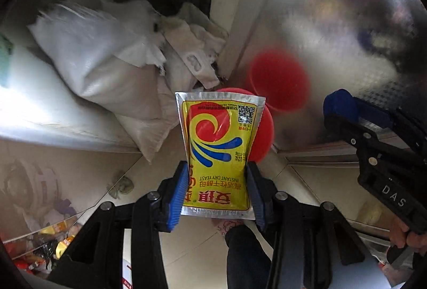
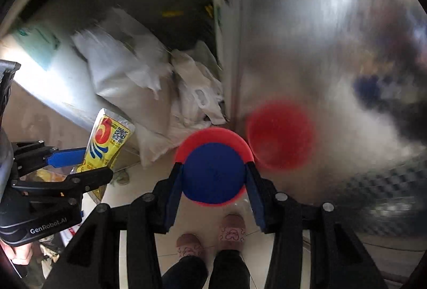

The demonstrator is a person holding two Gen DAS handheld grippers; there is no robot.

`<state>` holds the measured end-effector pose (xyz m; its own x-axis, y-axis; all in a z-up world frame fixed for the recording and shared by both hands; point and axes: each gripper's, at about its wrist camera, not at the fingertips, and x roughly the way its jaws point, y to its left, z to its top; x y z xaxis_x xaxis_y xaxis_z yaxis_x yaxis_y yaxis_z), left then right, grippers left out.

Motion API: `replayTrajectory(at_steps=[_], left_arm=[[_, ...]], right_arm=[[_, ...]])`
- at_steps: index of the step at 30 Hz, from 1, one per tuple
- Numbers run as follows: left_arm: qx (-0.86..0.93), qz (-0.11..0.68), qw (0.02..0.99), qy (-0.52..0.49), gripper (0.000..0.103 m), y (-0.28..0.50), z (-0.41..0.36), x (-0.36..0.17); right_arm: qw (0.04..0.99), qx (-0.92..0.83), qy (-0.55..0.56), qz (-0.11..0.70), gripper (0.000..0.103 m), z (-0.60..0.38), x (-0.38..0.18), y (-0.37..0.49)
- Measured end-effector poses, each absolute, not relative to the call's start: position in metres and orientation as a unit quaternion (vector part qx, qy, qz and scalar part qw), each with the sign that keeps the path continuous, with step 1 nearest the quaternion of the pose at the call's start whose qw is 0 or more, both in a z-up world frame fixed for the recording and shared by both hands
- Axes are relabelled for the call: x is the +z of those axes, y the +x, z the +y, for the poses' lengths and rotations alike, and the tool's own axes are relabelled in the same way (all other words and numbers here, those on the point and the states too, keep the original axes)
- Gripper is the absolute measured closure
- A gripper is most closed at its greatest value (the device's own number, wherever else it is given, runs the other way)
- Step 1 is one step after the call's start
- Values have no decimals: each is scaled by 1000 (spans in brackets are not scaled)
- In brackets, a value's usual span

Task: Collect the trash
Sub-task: 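Drop the yeast packet into the red bin while the right gripper holds the lid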

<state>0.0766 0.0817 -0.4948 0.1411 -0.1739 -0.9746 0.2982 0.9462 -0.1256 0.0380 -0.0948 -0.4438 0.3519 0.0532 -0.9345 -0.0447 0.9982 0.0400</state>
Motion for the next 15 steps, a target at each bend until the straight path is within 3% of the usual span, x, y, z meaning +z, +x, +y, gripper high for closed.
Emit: replayTrajectory(at_steps=[15], left_arm=[[-233, 649, 720, 79, 59, 101, 43, -596]], right_arm=[[814, -14, 41, 579, 60, -132, -526, 51]])
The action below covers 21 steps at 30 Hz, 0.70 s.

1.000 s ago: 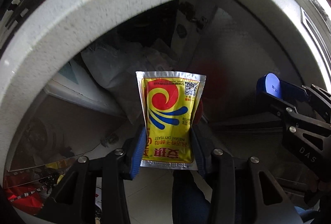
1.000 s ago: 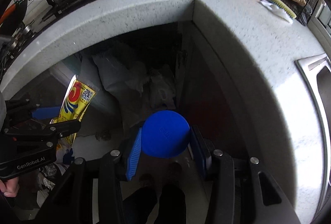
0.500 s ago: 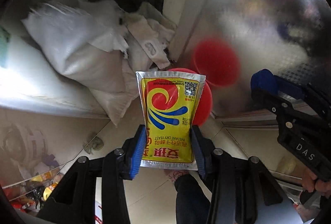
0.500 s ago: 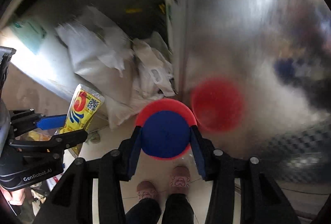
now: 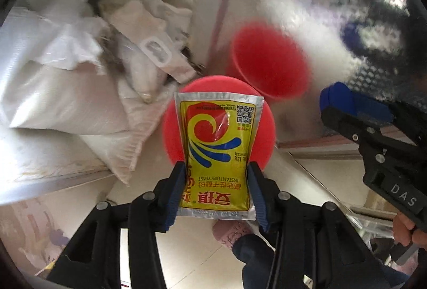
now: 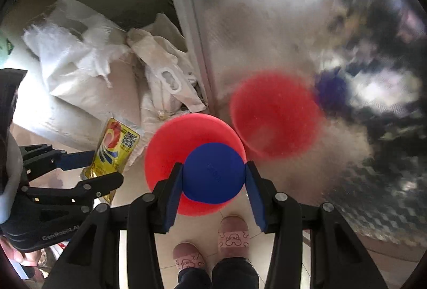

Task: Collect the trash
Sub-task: 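Drop the yeast packet into the red bin while the right gripper holds the lid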

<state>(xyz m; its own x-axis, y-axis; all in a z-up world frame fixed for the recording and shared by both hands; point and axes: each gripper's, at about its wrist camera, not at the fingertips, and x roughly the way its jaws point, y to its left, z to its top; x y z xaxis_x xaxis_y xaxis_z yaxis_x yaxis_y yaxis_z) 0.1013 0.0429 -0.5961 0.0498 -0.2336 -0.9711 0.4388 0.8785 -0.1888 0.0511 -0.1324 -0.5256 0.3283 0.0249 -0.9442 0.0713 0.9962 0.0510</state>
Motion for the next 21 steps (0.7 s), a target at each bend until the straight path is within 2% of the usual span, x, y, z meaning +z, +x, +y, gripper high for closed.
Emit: replayTrajectory(at_steps=[6, 8, 10, 14, 21], left_arm=[[-242, 646, 720, 77, 57, 110, 36, -614], [-241, 648, 720, 65, 52, 113, 37, -617], [-239, 651, 718, 60, 39, 113, 38, -615], [-230, 644, 726, 75, 23, 115, 41, -613], [-215, 648, 728, 61, 22, 119, 62, -607]], right_arm=[[816, -21, 32, 577, 60, -139, -530, 50], [814, -21, 30, 579, 60, -139, -532, 51], [812, -20, 28, 583, 60, -138, -535, 53], [810, -16, 27, 586, 60, -135, -536, 58], [805, 9, 17, 593, 60, -120, -538, 69]])
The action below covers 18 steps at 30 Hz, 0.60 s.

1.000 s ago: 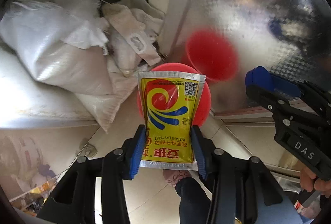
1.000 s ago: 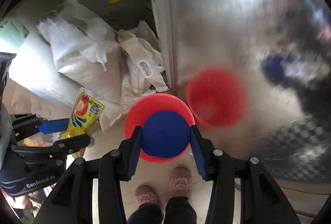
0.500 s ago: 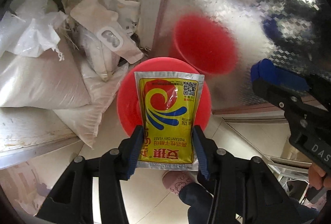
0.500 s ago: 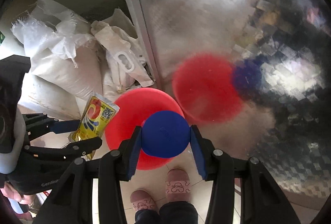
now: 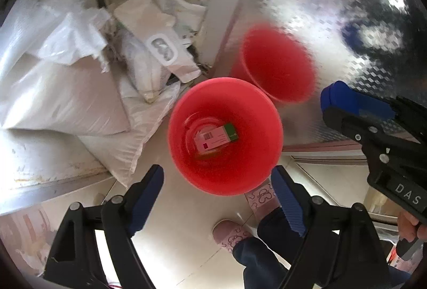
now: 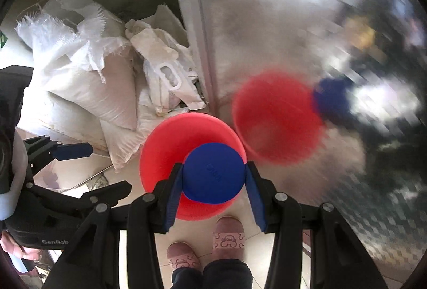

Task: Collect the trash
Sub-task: 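Drop the yeast packet into the red bin while the right gripper holds the lid, then open the right gripper to drop the blue lid into the red bin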

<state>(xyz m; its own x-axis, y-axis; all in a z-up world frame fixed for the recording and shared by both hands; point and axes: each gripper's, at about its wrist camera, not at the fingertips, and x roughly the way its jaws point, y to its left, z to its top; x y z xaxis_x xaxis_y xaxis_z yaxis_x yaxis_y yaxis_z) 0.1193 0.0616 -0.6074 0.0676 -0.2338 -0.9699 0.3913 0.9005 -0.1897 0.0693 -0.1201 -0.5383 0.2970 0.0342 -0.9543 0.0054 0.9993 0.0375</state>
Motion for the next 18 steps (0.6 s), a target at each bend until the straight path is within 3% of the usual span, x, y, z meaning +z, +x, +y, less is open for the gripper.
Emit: replayTrajectory(at_steps=[18], left_arm=[[-160, 649, 742, 47, 21, 112, 103, -604]], right_arm=[[788, 69, -35, 611, 57, -84, -552, 80]])
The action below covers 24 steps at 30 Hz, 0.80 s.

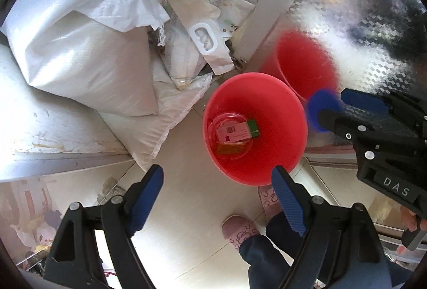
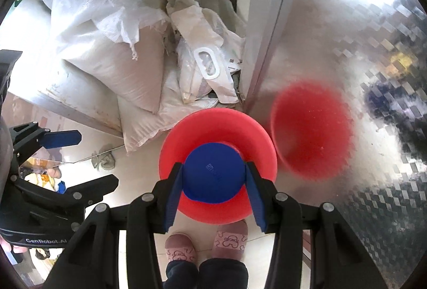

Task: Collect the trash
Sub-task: 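Open the right gripper to drop the blue lid into the red bin, then raise both tools back over the counter toward the remaining trash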

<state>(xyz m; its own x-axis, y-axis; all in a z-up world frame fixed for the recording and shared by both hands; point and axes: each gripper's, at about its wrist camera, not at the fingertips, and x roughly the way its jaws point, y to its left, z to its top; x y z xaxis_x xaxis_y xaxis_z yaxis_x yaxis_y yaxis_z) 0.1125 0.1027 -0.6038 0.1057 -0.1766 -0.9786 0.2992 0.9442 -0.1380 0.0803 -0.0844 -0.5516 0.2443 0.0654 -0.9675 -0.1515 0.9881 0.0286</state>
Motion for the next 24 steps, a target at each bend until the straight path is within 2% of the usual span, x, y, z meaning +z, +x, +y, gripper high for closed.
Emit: replayTrajectory(at_steps=[2, 3, 7, 11, 16, 24], left_arm=[[-158, 643, 747, 56, 21, 109, 101, -598], [-157, 642, 748, 58, 21, 107, 101, -595], [-151, 638, 753, 61, 21, 99, 103, -573], [-137, 621, 769, 57, 21, 86, 107, -528], [-128, 608, 782, 51, 21, 68, 111, -451], [-124, 567, 812, 55, 21, 46, 115, -304]], right_arm=[[791, 71, -34, 606, 35, -82, -549, 79], [791, 73, -33, 607, 34, -82, -548, 78], [789, 64, -43, 609, 34, -82, -533, 73], [792, 60, -43, 606, 34, -82, -497, 61], [794, 62, -37, 603, 34, -78, -432, 44], [816, 45, -40, 575, 33, -71, -298, 25]])
